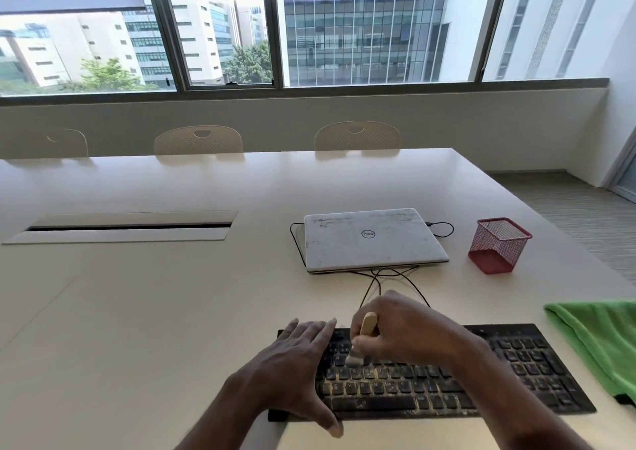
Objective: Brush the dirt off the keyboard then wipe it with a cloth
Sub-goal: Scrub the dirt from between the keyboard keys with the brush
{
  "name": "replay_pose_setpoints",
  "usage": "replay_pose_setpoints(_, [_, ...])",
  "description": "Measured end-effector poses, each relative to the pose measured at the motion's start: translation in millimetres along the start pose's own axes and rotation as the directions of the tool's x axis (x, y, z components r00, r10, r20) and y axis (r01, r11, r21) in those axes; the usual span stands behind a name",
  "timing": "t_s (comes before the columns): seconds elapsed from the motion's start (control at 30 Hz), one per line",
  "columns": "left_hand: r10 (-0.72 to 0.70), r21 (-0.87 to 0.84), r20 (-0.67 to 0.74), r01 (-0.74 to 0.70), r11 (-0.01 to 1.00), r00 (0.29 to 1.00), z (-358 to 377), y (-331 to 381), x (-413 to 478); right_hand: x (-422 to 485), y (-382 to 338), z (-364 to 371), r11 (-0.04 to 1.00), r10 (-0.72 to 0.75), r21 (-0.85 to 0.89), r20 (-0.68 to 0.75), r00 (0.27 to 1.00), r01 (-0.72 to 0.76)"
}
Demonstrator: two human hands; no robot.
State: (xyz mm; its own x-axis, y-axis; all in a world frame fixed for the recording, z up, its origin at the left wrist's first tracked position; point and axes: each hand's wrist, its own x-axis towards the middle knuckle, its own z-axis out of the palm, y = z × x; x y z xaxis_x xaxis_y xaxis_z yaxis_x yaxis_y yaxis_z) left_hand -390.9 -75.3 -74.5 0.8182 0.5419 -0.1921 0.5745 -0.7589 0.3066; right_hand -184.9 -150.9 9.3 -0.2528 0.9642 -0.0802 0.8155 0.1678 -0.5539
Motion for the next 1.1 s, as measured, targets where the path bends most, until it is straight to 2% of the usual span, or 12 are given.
replay_pose_setpoints(0.1, [0.002,0.008,0.000,-0.002,1.000,1.000,0.3,0.0,-0.1,-1.8,8.0,2.2,0.998,0.063,0.000,-0.009,0.998,-0.063])
replay_pose_setpoints(0.27, [0.002,0.008,0.007,-0.002,1.000,1.000,1.1,0.8,1.6,0.6,9.2,-0.3,0.996,0.083,-0.007,-0.230,0.970,-0.087])
replay_pose_setpoints(0.43, [0.008,0.011,0.014,-0.008,1.000,1.000,2.2,4.5,4.2,-1.7,11.8,5.7,0.992,0.129,0.007,-0.034,0.991,-0.129])
replay_pose_setpoints(0.67, [0.011,0.016,0.020,-0.012,1.000,1.000,1.5,4.4,5.7,2.4,17.0,4.8,0.989,0.144,0.003,-0.204,0.968,-0.146])
replay_pose_setpoints(0.77, [0.013,0.022,0.024,-0.013,1.000,1.000,1.3,4.9,6.1,0.8,16.5,5.6,0.986,0.168,0.005,-0.091,0.982,-0.168])
replay_pose_setpoints(0.9, [0.015,0.018,0.017,-0.015,1.000,1.000,0.8,5.0,5.2,-2.0,12.8,-0.7,0.996,0.089,-0.008,-0.138,0.986,-0.091])
replay_pose_setpoints(1.0, [0.022,0.017,0.020,-0.022,1.000,1.000,-0.2,7.4,6.9,-4.0,8.4,-2.5,1.000,0.013,0.015,-0.016,1.000,-0.013])
replay_pose_setpoints(1.1, [0.021,0.015,0.026,-0.022,1.000,0.999,-1.0,9.6,8.2,-6.4,14.2,-3.3,0.998,0.050,-0.039,0.028,0.998,-0.048])
